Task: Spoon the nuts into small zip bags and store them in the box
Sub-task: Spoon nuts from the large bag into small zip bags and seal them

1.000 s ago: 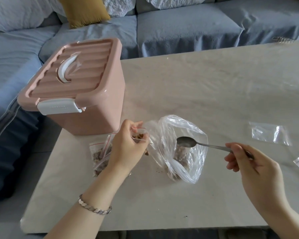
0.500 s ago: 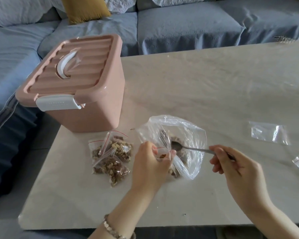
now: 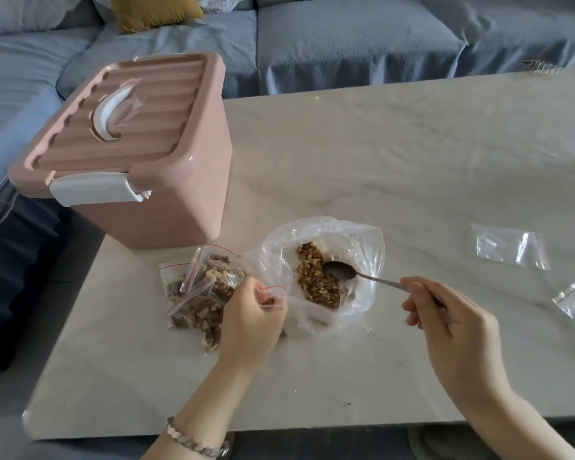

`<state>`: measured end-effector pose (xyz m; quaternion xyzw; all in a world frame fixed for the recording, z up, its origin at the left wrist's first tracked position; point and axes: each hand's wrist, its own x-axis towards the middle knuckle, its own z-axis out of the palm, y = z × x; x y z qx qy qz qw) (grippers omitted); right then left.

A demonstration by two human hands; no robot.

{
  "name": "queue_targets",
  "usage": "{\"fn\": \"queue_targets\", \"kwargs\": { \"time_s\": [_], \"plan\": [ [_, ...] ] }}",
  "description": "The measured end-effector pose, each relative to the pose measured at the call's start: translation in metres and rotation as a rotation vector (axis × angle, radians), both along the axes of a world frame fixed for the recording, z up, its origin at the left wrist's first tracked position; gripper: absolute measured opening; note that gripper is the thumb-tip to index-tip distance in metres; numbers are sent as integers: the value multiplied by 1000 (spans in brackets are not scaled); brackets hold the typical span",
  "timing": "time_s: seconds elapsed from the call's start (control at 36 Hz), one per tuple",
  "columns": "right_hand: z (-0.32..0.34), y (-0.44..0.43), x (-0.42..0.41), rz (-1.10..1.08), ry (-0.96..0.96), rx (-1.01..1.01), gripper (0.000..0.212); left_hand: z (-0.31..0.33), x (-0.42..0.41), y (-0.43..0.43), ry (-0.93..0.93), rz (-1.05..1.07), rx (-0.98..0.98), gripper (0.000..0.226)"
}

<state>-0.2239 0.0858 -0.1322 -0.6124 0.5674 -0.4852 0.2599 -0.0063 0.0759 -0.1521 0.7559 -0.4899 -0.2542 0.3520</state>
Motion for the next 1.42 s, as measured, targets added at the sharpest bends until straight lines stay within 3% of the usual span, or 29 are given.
{"fn": "queue_targets", "kwargs": {
  "time_s": [0.11,0.22,0.33,0.58,0.75,0.92,1.03,1.14,1.22,1.42],
  "plan": [
    [-7,1,9,-32,-9,16,43,1,-6,-3,47,-49,31,25],
    [-10,3,14,-43,-68,151,15,2,-14,-7,82,-80,-12,30],
    [-8,9,15,-45,-120,241,21,-2,-17,-9,121,-68,-12,27],
    [-11,13,15,-173,-476,571,25,-5,-19,-14,357,-21,-22,30],
    [-5,5,7,-247,-839,795,26,-2,-4,-18,336,15,-103,25],
    [9,-3,-5,-229,-700,630,27,7,8,-6,137,-89,-145,27],
    [20,-8,-8,-219,-571,490,30,0,3,13,184,-136,-183,40],
    [30,-12,-8,-207,-493,403,33,-6,-10,20,319,-8,-126,60],
    [38,-12,-6,-182,-462,363,36,-5,-17,16,313,54,-152,36],
    [64,-14,3,-128,-413,277,37,-10,-21,18,160,-89,-316,30]
  ]
}}
